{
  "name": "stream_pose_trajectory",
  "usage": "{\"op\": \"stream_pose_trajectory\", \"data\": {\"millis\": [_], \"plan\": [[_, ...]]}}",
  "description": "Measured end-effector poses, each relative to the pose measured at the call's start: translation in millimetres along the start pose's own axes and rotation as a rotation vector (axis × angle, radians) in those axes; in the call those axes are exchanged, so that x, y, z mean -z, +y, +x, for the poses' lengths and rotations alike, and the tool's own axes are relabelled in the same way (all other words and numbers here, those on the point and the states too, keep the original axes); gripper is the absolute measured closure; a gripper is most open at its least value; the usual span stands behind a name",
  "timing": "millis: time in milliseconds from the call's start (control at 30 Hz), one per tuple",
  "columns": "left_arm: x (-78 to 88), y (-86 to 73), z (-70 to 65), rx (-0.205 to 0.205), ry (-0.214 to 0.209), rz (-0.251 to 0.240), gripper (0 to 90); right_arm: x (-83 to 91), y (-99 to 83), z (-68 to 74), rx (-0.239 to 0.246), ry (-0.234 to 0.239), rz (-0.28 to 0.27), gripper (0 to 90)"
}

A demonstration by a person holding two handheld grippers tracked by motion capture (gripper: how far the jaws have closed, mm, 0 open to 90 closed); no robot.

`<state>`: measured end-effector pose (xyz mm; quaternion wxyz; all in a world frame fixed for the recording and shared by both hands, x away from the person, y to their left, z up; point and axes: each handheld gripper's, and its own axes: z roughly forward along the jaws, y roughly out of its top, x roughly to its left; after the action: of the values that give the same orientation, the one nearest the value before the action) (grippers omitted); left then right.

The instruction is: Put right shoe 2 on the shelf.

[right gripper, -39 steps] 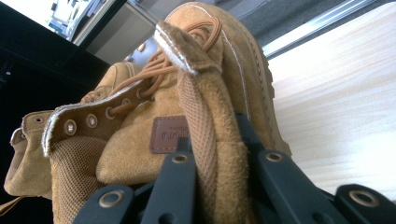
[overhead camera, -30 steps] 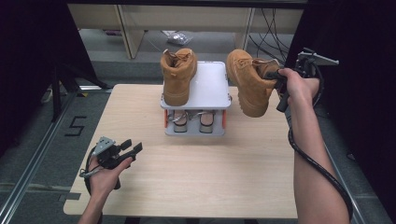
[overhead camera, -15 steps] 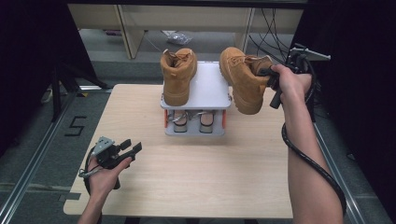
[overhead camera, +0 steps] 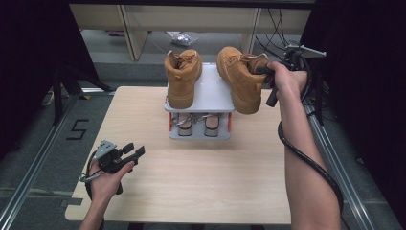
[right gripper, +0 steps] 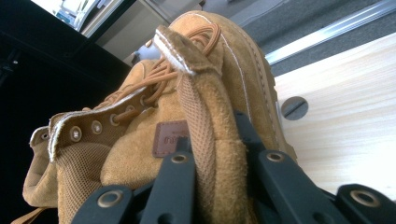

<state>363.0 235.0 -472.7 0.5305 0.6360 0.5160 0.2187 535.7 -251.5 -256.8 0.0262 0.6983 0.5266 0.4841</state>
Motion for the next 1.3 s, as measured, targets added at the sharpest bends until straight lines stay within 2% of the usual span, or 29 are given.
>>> {"op": "stream_pose_trajectory", "data": {"millis": [33, 133, 200, 367, 433, 467, 533, 600, 700, 733, 800, 833, 900, 967, 1033, 1100, 1167, 1200, 1267, 1300], "plan": [[0.2, 0.0, 0.2, 0.002, 0.0, 0.0, 46.4, -4.0, -0.2, 3.7, -0.019, 0.009, 0.014, 81.8], [0.6, 0.3, 0.5, 0.001, -0.001, -0.001, 46.3, -7.2, -0.7, 6.2, -0.025, 0.015, 0.018, 81.8], [0.9, 0.5, 0.9, 0.002, 0.0, -0.002, 46.4, -13.3, -1.3, 8.4, -0.005, 0.012, 0.014, 81.7], [1.0, 0.0, 1.7, 0.003, -0.001, -0.004, 46.3, -19.3, -2.8, 15.1, -0.023, 0.017, 0.016, 81.3], [1.0, -0.2, 2.1, 0.002, 0.0, 0.0, 46.3, -22.2, -3.1, 16.3, -0.012, 0.016, 0.011, 81.2], [1.1, -0.3, 2.1, 0.001, 0.0, 0.001, 46.4, -25.1, -4.0, 19.4, -0.032, 0.023, 0.019, 81.1], [1.1, -0.2, 2.0, 0.002, 0.0, 0.0, 46.4, -26.8, -4.5, 18.9, -0.013, 0.018, 0.014, 81.0], [1.1, -0.1, 2.0, 0.003, 0.0, -0.002, 46.4, -29.3, -5.5, 20.8, -0.038, 0.022, 0.024, 80.8], [1.6, -0.4, 2.5, 0.005, 0.001, -0.004, 46.3, -34.2, -7.1, 22.5, -0.045, 0.021, 0.018, 79.4], [2.2, -0.4, 3.2, 0.006, 0.002, -0.005, 46.4, -35.7, -7.3, 24.1, -0.011, 0.016, -0.001, 77.6], [2.4, -0.4, 3.7, 0.007, 0.002, -0.007, 46.4, -36.2, -7.2, 26.3, -0.017, 0.02, 0.001, 75.9], [2.8, -0.4, 4.1, 0.007, 0.004, -0.007, 46.4, -37.6, -6.7, 26.6, -0.004, 0.022, -0.011, 72.8], [3.1, -0.5, 4.5, 0.009, 0.004, -0.009, 46.3, -39.2, -6.1, 29.7, 0.013, 0.052, -0.018, 66.0], [3.4, -0.7, 4.3, 0.008, 0.003, -0.009, 46.3, -40.4, -7.0, 33.9, 0.073, 0.051, -0.021, 62.1], [4.0, -0.9, 4.2, 0.008, 0.003, -0.01, 46.3, -35.8, -7.2, 38.9, 0.136, 0.05, -0.069, 53.9], [4.0, -1.1, 4.3, 0.008, 0.004, -0.01, 46.3, -30.2, -6.2, 39.4, 0.197, 0.048, -0.09, 50.0], [4.1, -1.2, 4.1, 0.006, 0.003, -0.009, 46.3, -21.9, -5.4, 41.1, 0.186, 0.056, -0.101, 49.7], [4.1, -1.2, 4.1, 0.006, 0.003, -0.009, 46.3, -17.1, -3.8, 38.9, 0.209, 0.054, -0.12, 49.3], [3.8, -1.5, 3.6, 0.004, -0.001, -0.012, 46.4, -6.7, -2.5, 37.5, 0.176, 0.078, -0.134, 49.7], [3.7, -1.7, 3.2, 0.006, -0.003, -0.013, 46.3, -3.2, -2.4, 36.6, 0.171, 0.075, -0.135, 50.2]]}}
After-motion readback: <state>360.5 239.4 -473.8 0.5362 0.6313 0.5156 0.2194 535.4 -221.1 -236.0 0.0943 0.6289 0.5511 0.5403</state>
